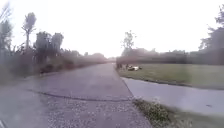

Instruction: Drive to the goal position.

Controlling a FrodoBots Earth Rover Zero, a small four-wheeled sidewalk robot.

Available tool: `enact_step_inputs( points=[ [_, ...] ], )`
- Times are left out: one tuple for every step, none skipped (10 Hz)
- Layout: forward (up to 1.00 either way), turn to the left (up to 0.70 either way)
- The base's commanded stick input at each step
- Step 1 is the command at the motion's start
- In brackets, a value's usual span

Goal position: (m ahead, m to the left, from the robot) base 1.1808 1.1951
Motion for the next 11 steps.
enact_step_inputs(
  points=[
    [0.45,0.00],
    [0.45,0.00],
    [0.45,0.00],
    [0.45,0.00],
    [0.45,0.00],
    [0.45,0.00],
    [0.45,0.00],
    [0.45,0.00],
    [0.45,0.00],
    [0.45,0.00],
    [0.45,0.00]
  ],
)
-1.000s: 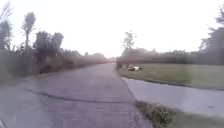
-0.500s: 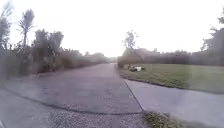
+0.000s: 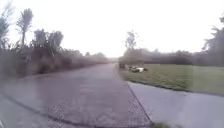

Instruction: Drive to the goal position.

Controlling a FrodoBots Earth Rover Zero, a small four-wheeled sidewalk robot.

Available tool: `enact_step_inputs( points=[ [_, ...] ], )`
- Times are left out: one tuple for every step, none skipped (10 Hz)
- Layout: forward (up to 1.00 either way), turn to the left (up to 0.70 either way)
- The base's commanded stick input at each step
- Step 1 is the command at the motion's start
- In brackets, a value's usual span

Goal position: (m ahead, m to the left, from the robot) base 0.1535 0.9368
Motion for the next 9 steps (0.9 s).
enact_step_inputs(
  points=[
    [0.45,0.00],
    [0.45,0.00],
    [0.45,0.00],
    [0.45,0.00],
    [0.45,0.00],
    [0.45,0.00],
    [0.45,0.00],
    [0.45,0.00],
    [0.45,0.00]
  ],
)
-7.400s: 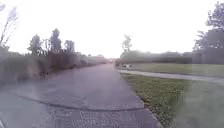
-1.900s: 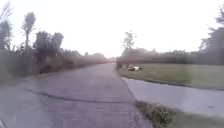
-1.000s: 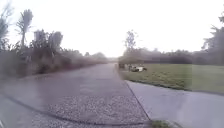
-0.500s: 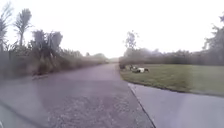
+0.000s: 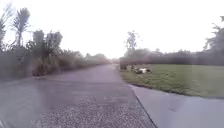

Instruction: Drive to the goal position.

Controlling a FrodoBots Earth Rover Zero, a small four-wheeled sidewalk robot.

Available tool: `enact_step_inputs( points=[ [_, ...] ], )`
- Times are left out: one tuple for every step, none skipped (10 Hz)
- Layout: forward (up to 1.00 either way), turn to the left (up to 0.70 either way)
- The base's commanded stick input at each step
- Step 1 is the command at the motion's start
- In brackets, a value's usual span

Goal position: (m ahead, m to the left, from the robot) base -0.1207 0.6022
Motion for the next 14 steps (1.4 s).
enact_step_inputs(
  points=[
    [0.45,0.00],
    [0.45,0.00],
    [0.45,0.00],
    [0.45,0.00],
    [0.45,0.00],
    [0.45,0.00],
    [0.45,0.00],
    [0.45,0.00],
    [0.45,0.00],
    [0.45,0.00],
    [0.45,0.00],
    [0.45,0.00],
    [0.45,0.00],
    [0.45,0.00]
  ],
)
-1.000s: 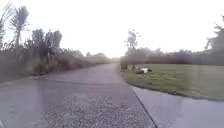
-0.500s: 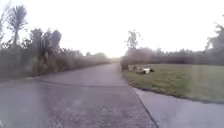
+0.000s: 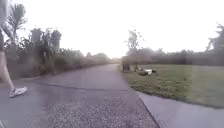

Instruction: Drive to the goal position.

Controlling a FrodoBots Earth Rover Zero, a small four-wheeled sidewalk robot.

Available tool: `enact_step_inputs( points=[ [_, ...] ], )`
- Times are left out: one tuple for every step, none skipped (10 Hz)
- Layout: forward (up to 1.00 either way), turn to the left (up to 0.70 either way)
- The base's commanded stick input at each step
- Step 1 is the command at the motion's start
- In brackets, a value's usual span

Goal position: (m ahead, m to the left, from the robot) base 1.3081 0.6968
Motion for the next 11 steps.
enact_step_inputs(
  points=[
    [0.45,0.00],
    [0.45,0.00],
    [0.45,0.00],
    [0.45,0.00],
    [0.45,0.00],
    [0.45,0.00],
    [0.45,0.00],
    [0.45,0.00],
    [0.45,0.00],
    [0.45,0.00],
    [0.45,0.00]
  ],
)
